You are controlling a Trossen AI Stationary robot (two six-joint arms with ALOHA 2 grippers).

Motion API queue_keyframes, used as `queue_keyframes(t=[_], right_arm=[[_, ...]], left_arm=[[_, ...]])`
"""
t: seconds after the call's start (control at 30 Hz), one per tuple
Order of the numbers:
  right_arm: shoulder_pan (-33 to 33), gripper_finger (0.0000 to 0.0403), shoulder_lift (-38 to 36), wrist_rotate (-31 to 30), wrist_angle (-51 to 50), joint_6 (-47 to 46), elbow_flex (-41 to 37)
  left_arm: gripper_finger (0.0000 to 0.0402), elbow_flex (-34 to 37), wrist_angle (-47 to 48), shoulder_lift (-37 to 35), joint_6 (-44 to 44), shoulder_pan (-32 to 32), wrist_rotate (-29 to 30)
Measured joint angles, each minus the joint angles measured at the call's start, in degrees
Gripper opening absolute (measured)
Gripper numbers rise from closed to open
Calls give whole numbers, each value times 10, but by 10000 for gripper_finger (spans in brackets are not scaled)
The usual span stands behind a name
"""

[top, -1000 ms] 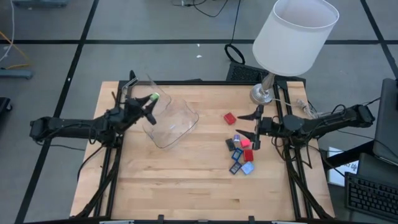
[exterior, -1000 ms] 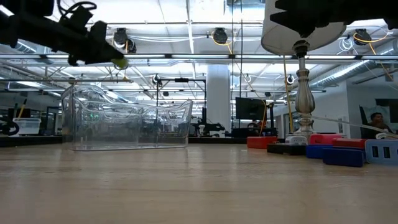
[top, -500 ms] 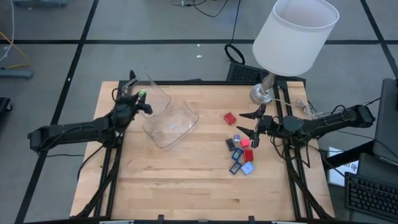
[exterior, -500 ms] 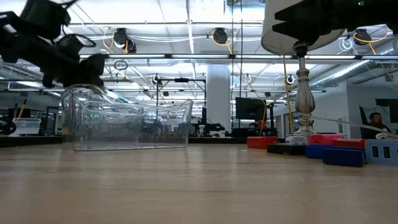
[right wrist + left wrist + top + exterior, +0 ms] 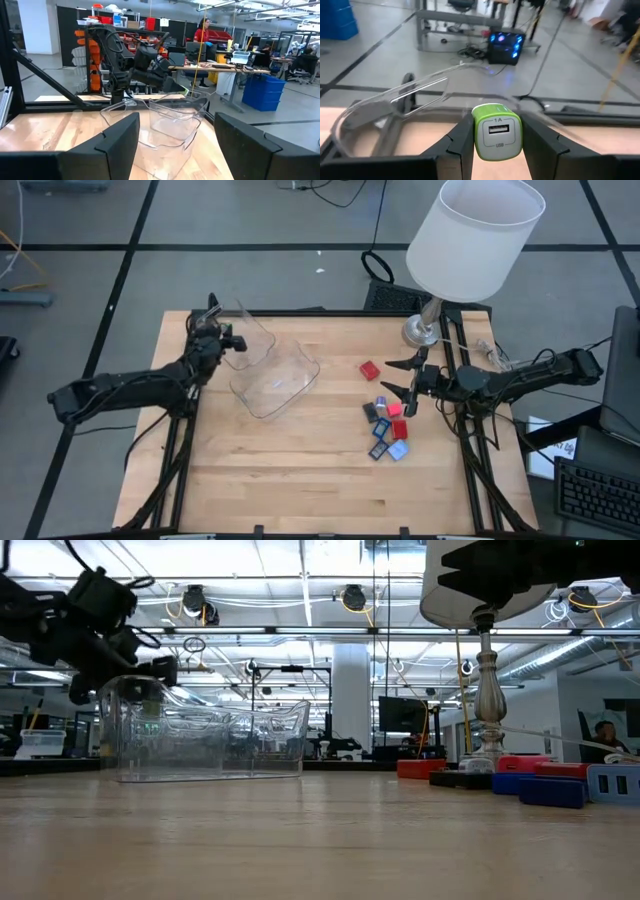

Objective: Pick & Place Office items
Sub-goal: Put the green charger adapter into the top transparent bin, then put the pink charger adapter into the top transparent bin

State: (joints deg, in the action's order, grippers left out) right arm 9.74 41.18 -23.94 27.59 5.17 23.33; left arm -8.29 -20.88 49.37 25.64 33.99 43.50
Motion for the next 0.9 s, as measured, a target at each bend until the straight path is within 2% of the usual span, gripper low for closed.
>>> queue_keyframes(t=[0.17,0.37,0.73,0.9], right_arm=[[0,246,8,0,0,-15,0],[0,247,25,0,5,-14,0],[-6,247,28,1,13,-9,0],[-13,247,28,0,10,-11,0]], left_arm=[[149,0,-8,52,6,23,-1],[168,0,-27,80,4,27,-11],[134,0,-33,85,-1,27,-19],[131,-1,-34,62,-38,26,-41]])
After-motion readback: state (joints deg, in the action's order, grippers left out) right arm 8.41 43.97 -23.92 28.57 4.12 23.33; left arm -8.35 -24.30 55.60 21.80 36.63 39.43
